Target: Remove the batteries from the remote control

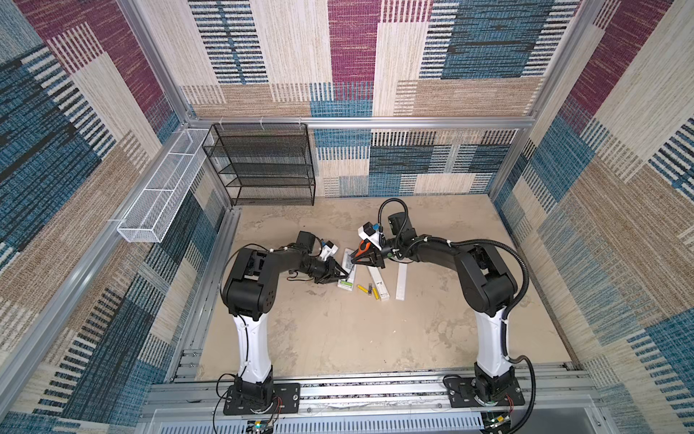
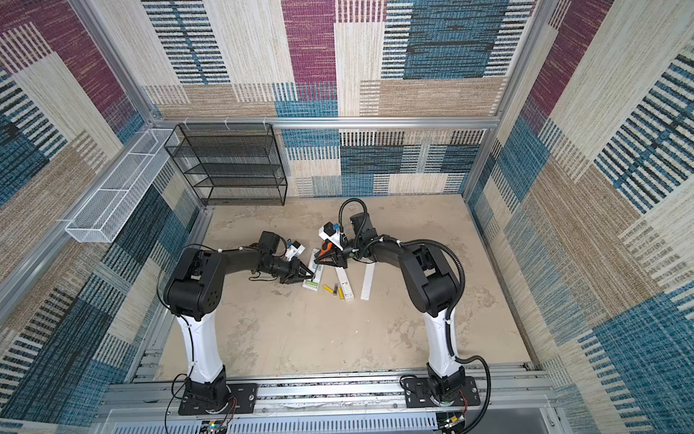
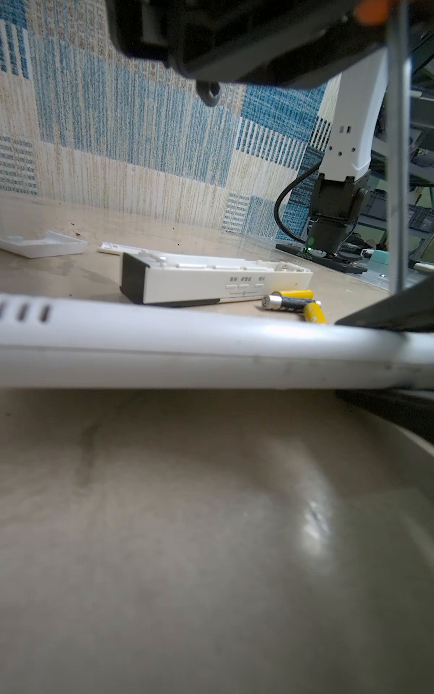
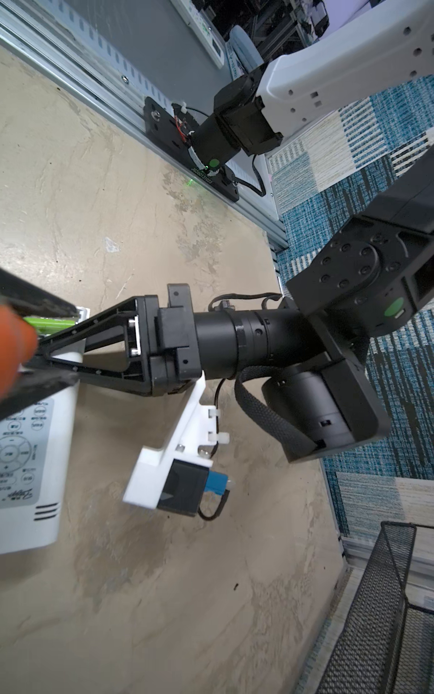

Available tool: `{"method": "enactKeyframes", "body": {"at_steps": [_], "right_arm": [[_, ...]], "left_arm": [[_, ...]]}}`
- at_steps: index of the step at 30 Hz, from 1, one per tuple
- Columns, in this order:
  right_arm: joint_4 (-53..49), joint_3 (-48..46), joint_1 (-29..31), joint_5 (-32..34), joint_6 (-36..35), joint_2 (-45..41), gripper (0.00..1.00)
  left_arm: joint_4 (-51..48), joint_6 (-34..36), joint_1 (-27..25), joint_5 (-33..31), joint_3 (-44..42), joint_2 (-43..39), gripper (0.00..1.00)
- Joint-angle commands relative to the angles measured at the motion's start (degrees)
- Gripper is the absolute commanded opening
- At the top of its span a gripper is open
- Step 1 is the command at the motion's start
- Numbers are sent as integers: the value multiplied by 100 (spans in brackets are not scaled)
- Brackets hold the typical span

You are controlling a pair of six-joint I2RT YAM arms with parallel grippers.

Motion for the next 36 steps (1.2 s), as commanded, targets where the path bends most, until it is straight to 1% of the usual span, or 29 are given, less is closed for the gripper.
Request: {"method": "enactKeyframes", "body": {"at_steps": [1,2,4,6,10,12,15,16,18,23,25,28,33,36], "right_arm": [[678,-862,143,1719,410,-242,0],[1022,-1132,172,1864,503,-401,0],[1420,-1592,237,1922,484,-709,0],[1480,-1822,271,1705,359,-867,0],[900,-1720,299,1528,166,-852,0],[622,-1610,299,1539,155,-811,0],[465,-1573,296,1752,113,-888,0],[466,-1625,324,1893,25,-941,0],[374,-1736,414,2196,-444,-1120,0],[60,-1623,622,2400,-1059,-1320,0],[-325,-1307,709,2451,-1179,-1128,0],[-673,-950,722,2294,-1288,-787,0],[-1130,-336,676,1759,-1238,-201,0],[-1093,-202,584,1480,-1112,58,0]], "left_arm": [[-80,-487,-64,-670,-172,-17,0],[-3,-580,-61,-698,-223,-41,0],[240,-746,-64,-711,-355,-102,0],[338,-792,-62,-716,-404,-138,0],[203,-669,-64,-750,-321,-161,0],[115,-603,-63,-773,-277,-170,0],[1,-495,-59,-799,-215,-189,0],[-29,-461,-63,-803,-198,-189,0],[-61,-389,-64,-721,-166,-172,0],[-309,-143,-64,-468,60,7,0],[-397,-60,-64,-420,148,45,0],[-682,148,-64,-307,337,141,0],[-836,294,-64,-191,421,258,0],[-880,372,-59,-86,476,333,0]]}}
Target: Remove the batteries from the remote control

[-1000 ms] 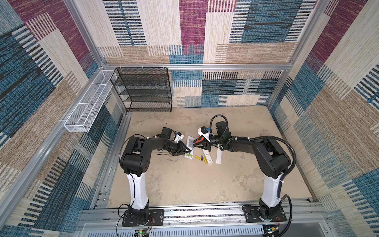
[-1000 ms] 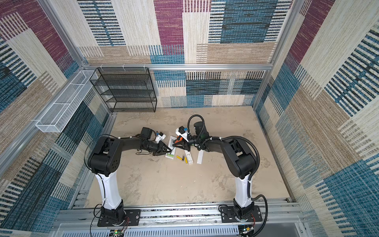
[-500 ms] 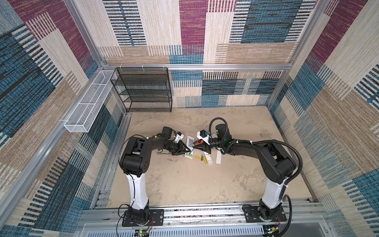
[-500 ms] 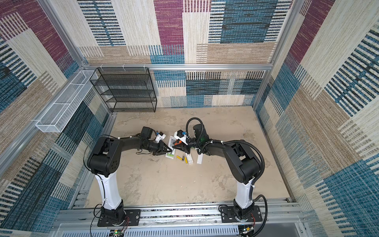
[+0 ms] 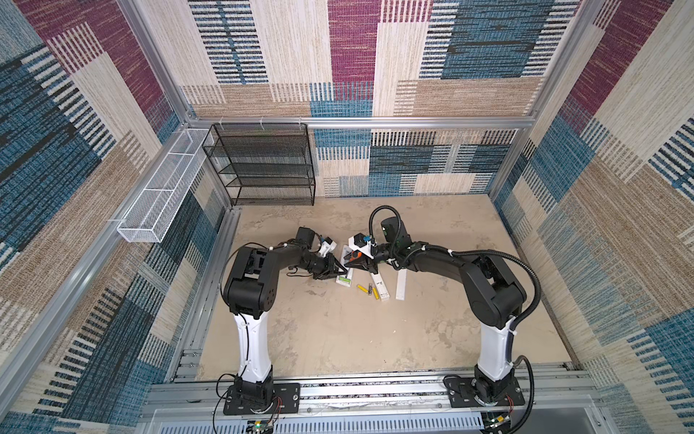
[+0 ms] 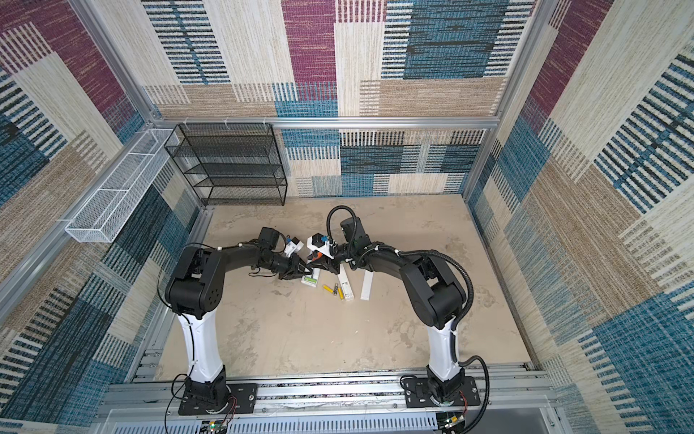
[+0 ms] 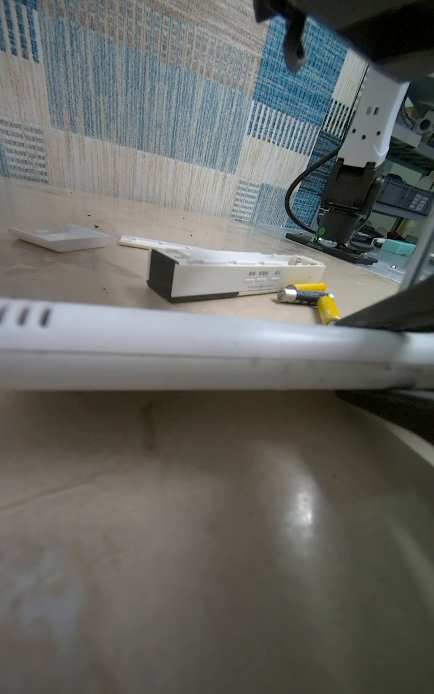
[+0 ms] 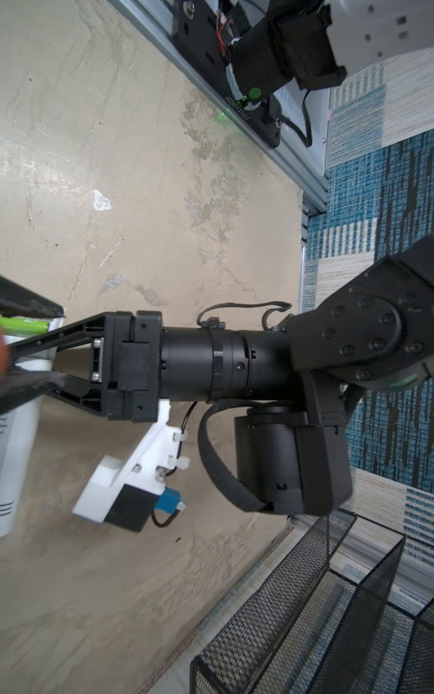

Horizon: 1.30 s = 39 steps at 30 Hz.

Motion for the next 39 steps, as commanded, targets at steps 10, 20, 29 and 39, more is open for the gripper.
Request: {"method": "enactKeyframes", "body": {"at_steps": [10,20,29,39], "right_arm": [[900,-1150,-287,583,1513,59,0],[1202,-1684,-61,966,1401,-118,0],[628,-1525,325,1941,300,-254,0],[-383,-828,-36,-230,1227,430,0]], "left_arm": [[-226,19,-68,193,-80,229,0],[-224,97,-50,355,-135,222,0],[-597,419,-50,410,27,271,0],[-695,484,-52,457,88,329,0]]}}
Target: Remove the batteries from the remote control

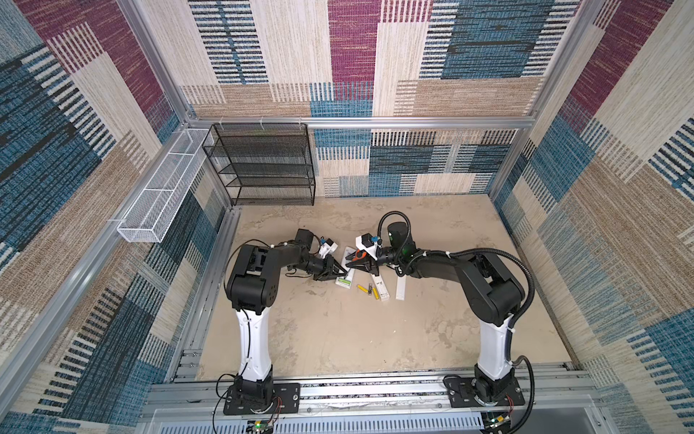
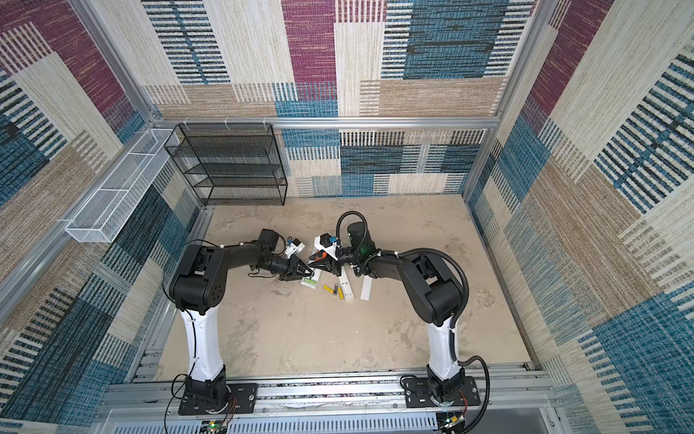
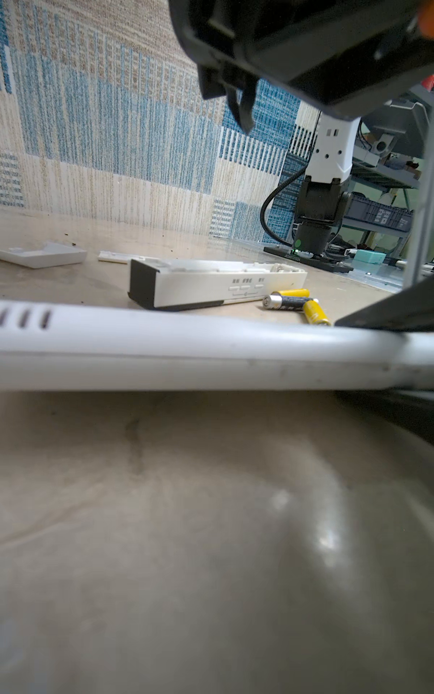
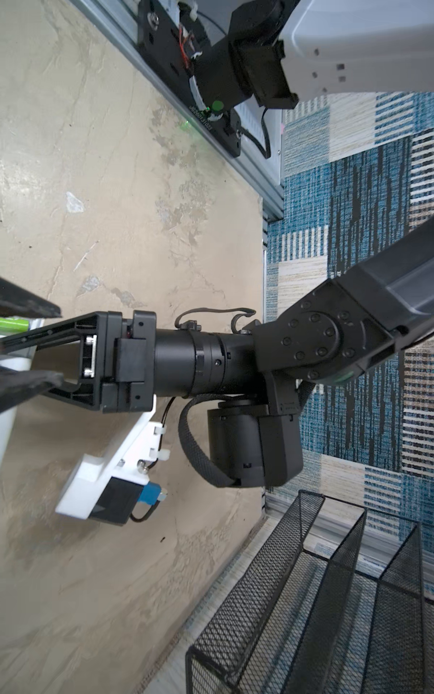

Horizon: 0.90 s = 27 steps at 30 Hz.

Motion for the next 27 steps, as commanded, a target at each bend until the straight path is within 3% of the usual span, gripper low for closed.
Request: {"method": "enactKeyframes", "body": {"at_steps": [1,5,11,18,22,27], "right_arm": [[-1975,-148,108,85,426,365,0],[-1394,-350,83,186,1346,454,0],[-1045,-450,65,984,2496,507,0],[-1163,-469,63,2252,2353,-3,0],[-984,-624,63,2431,2335,-660,0],[-1060,-770,-16,2607,2496,-1364,0]], "left_arm": [[-411,-18,-130,-52,-44,72,0],[-314,-114,-135,-39,-82,91,0],[-44,-364,-127,-137,-235,-23,0],[158,-515,-122,-318,-337,-154,0],[339,-675,-82,-426,-418,-218,0],[489,-941,-45,-732,-529,-299,19]]}}
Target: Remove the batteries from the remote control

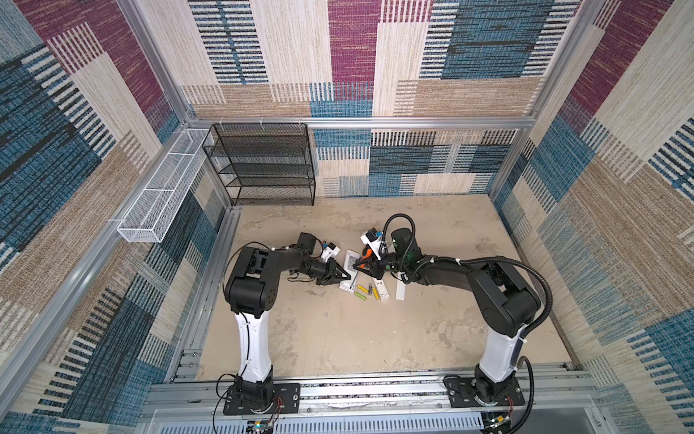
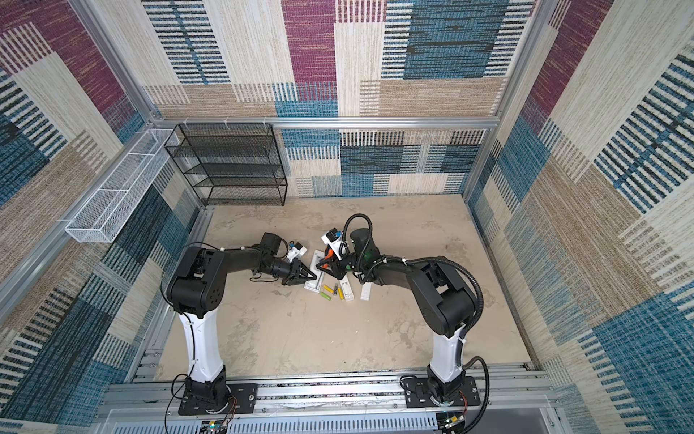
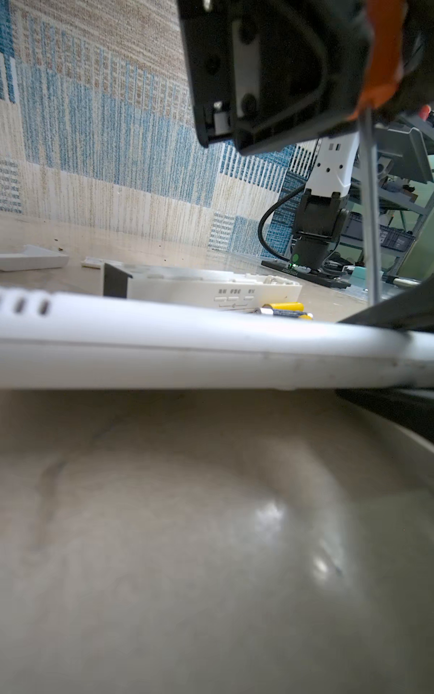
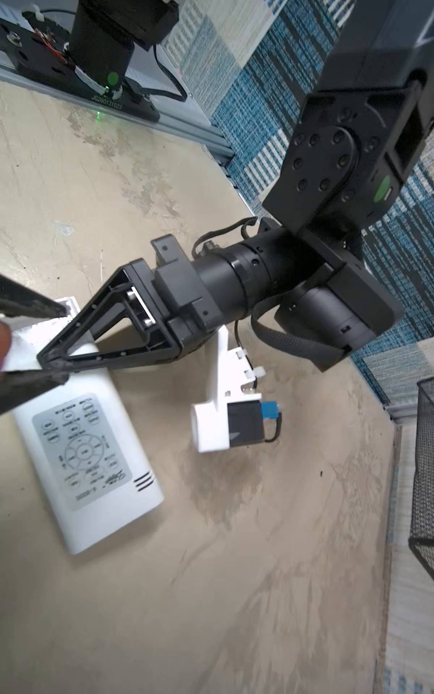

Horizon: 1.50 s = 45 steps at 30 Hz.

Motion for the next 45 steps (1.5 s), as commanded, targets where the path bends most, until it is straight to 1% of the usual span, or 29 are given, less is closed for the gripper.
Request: {"method": "enactKeyframes", "body": {"at_steps": [1,3,5,6,8,10,13,14,15,16,17,20,23,26,29,31,33,36,37,38,41,45], "right_arm": [[-473,-56,-78,715,14,-367,0],[-713,-101,-130,991,133,-576,0],[-960,-160,-204,1191,294,-847,0],[-1101,-202,-263,1260,440,-1005,0],[-1471,-256,-417,1478,795,-1310,0],[-2100,-301,-665,1785,1201,-1651,0],[-3017,-378,-1198,1968,1674,-2135,0],[-3364,-385,-1427,1953,1768,-2298,0],[-3664,-394,-1634,1950,1800,-2454,0],[-3931,-379,-1770,1937,1792,-2551,0],[-4227,-339,-1886,1954,1742,-2621,1],[-5127,-248,-2052,2209,1548,-2514,4],[-5381,-470,-2126,2226,1491,-2335,5],[-5183,-652,-2137,2052,1540,-2081,11],[-4902,-665,-2136,2070,1562,-1673,21],[-4781,-598,-2142,2234,1566,-1398,28],[-4672,-526,-2136,2508,1595,-1194,31],[-4419,-534,-2137,2840,1663,-1095,38],[-4369,-520,-2136,2881,1663,-1056,41],[-4323,-488,-2136,2929,1663,-1028,43],[-4216,-430,-2136,3042,1625,-975,45],[-4168,-288,-2136,3091,1575,-1019,49]], "left_arm": [[-18,-372,33,-772,-79,-72,22],[-46,-382,36,-858,-94,-136,27],[-118,-345,40,-959,-99,-224,38],[-151,-338,41,-999,-113,-289,42],[-225,-278,36,-1063,-110,-409,48],[-313,-230,37,-1097,-93,-517,53],[-380,-165,36,-1159,-93,-702,61],[-412,-145,37,-1185,-93,-764,68],[-462,-123,43,-1221,-93,-815,84],[-504,-102,37,-1285,-70,-846,97],[-611,-68,39,-1345,-45,-885,99],[-676,-47,36,-1412,-57,-995,99],[-795,-15,36,-1608,-67,-1138,99],[-945,39,36,-1849,-92,-1339,99],[-1071,85,38,-2076,-150,-1594,99],[-1195,123,36,-2180,-163,-1755,99],[-1317,184,39,-2280,-163,-1908,99],[-1379,226,36,-2340,-226,-2123,99],[-1384,217,38,-2553,-233,-2166,99],[-1377,209,36,-2595,-246,-2220,99],[-1356,208,40,-2732,-268,-2397,99],[-1460,274,40,-3146,-229,-2738,99]]}}
